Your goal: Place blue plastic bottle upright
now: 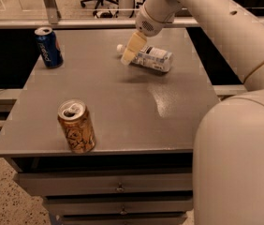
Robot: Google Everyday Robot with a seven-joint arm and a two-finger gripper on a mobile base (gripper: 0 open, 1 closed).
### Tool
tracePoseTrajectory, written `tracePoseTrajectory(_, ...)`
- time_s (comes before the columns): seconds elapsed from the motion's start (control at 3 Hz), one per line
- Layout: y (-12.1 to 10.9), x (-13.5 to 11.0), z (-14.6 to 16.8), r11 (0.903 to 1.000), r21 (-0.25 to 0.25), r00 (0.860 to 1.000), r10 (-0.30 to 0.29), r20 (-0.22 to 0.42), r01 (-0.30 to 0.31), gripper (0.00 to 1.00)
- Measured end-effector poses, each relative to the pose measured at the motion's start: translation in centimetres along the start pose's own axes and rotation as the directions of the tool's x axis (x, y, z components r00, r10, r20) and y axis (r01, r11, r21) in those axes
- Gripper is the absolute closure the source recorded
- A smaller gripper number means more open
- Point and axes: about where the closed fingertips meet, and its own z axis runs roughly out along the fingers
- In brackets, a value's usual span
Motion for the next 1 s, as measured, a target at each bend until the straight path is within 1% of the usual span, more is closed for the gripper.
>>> tracePoseTrajectory(0.33, -0.4, 0.1, 2.1, 0.9998, 0.018, 0.997, -0.010, -0.079, 0.012, 0.00)
tracePoseTrajectory(0.67, -0.9, 0.9, 3.7, 0.9982, 0.045, 0.984, -0.032, -0.178, 0.040, 0.00)
tracePoseTrajectory(1.0, -1.1, 1.8, 4.2, 0.9969, 0.057, 0.973, -0.040, -0.229, 0.055, 0.00)
